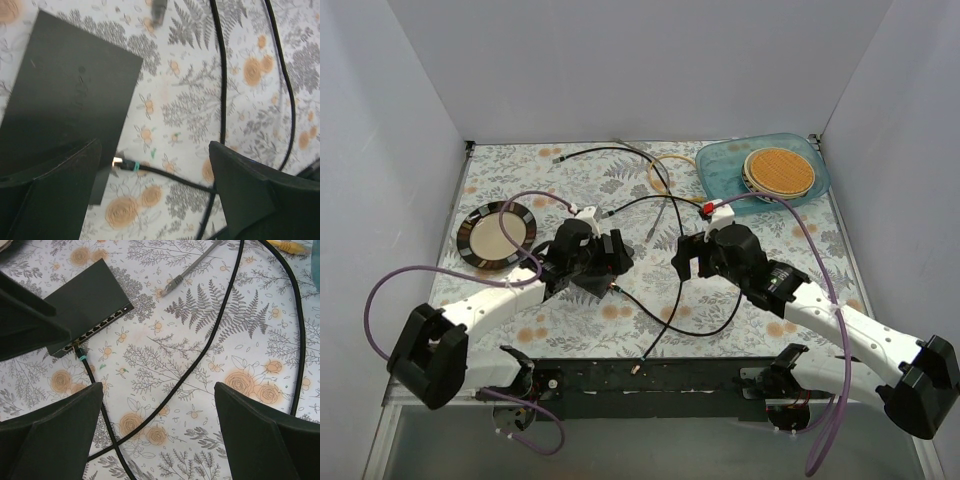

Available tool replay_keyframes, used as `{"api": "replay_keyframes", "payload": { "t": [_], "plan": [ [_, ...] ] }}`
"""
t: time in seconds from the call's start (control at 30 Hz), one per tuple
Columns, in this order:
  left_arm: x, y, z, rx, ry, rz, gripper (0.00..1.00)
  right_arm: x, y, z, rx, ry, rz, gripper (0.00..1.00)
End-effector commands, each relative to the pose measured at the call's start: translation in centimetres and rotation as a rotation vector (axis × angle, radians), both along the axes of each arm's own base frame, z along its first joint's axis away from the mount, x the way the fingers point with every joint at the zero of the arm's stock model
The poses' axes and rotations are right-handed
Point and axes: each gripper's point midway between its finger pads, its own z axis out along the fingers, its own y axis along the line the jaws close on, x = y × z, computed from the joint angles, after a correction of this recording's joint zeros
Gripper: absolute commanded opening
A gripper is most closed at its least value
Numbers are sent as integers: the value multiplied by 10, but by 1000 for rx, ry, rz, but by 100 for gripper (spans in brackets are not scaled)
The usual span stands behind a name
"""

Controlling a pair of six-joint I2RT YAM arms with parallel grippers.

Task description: Insert the plug into the switch port

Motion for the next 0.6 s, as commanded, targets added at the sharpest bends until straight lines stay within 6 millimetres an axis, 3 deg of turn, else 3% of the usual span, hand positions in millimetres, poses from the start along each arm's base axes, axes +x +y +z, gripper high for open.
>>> {"api": "replay_keyframes", "payload": {
  "t": [0.0,0.03,0.07,0.13,0.17,0.23,0.27,0.33,0.37,0.4,0.43,0.5,0.57],
  "plan": [
    [59,-11,29,55,-156,63,90,4,-1,19,33,-24,-21,98],
    [66,-14,28,66,-164,63,90,3,-4,22,47,-30,-31,98],
    [75,-18,11,103,-137,56,90,3,-6,22,52,-36,-40,98],
    [98,-26,19,131,-161,69,90,1,-9,26,75,-40,-48,98],
    [104,-29,-2,166,-122,68,90,-2,-11,24,67,-30,-51,98],
    [122,-41,3,162,-150,57,90,-4,-16,26,77,-34,-65,98],
    [128,-44,-11,182,-127,55,87,-6,-18,24,79,-33,-66,98],
    [143,-55,-7,172,-146,48,79,-8,-21,27,87,-31,-69,98],
    [147,-61,-8,168,-147,34,76,-10,-21,27,86,-27,-69,98],
    [150,-65,-25,185,-119,18,74,-12,-24,24,74,-16,-73,98],
    [160,-72,-16,172,-142,13,72,-13,-28,25,76,-22,-83,98],
    [165,-75,-33,197,-118,10,71,-14,-31,25,76,-23,-91,98],
    [172,-79,-34,204,-125,10,70,-16,-35,28,77,-32,-102,98]
  ]
}}
